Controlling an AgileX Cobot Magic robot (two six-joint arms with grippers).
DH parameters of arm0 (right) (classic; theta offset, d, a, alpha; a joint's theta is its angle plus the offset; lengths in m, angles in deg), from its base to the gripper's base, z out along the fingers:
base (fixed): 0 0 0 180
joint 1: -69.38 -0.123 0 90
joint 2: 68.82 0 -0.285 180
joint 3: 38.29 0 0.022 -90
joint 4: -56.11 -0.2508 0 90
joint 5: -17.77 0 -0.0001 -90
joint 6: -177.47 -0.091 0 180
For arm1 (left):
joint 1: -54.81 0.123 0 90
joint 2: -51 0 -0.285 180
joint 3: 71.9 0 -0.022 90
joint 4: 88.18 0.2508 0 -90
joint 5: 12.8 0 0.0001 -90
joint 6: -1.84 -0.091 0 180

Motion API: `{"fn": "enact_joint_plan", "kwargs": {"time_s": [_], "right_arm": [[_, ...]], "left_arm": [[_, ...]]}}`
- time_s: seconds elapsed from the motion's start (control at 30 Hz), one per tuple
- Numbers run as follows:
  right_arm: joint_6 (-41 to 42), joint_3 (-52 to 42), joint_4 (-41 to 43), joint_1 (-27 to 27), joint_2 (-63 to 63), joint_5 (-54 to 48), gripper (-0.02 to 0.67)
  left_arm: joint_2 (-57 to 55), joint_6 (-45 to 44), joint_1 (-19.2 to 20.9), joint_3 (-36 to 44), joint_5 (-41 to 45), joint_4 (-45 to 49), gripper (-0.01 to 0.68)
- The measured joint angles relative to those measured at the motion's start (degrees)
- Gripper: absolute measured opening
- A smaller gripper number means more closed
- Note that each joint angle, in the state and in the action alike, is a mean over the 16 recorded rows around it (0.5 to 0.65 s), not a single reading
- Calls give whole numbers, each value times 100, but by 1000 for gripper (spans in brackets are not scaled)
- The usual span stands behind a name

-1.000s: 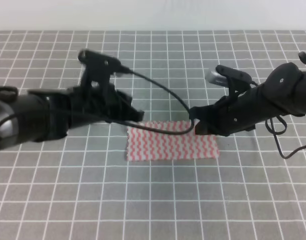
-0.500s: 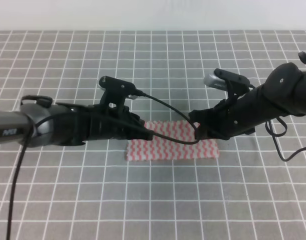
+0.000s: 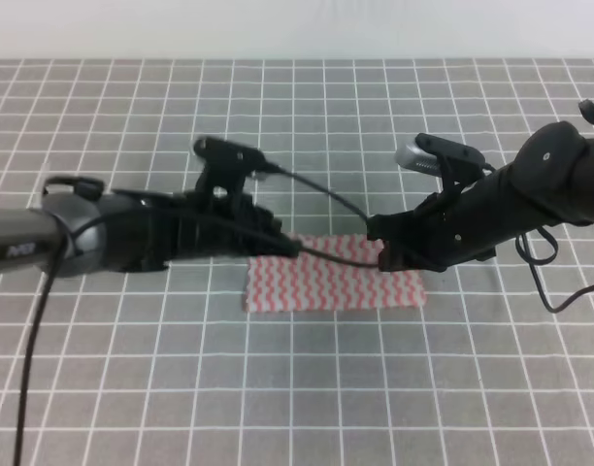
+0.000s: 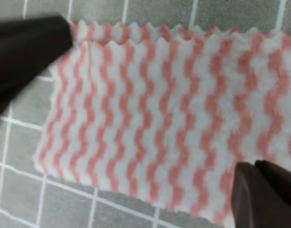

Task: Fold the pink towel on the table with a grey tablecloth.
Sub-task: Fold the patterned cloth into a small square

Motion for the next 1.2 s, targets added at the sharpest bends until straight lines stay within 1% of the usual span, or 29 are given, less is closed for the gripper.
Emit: {"fn": "enact_joint_plan", "kwargs": {"time_s": [0.13,0.37,0.53,0.63,0.8,1.2], "right_arm": [[-1,0,37,26,0,-77,-2],[-5,0,65,71,0,-211,-2],[-7,0,63,81,4,-280,-2],[-8,0,58,81,4,-299,-2],[-7,1,64,80,13,-326,-2],[-3,1,60,80,9,-388,-2]], "left_arm": [[275,374,0,86,215,320,0],[648,1504,4,322,865,1299,0],[646,2294,17,458,1345,1988,0],[551,2576,29,487,1514,2259,0],[372,2737,47,492,1589,2466,0],[213,2785,62,491,1633,2617,0]]}}
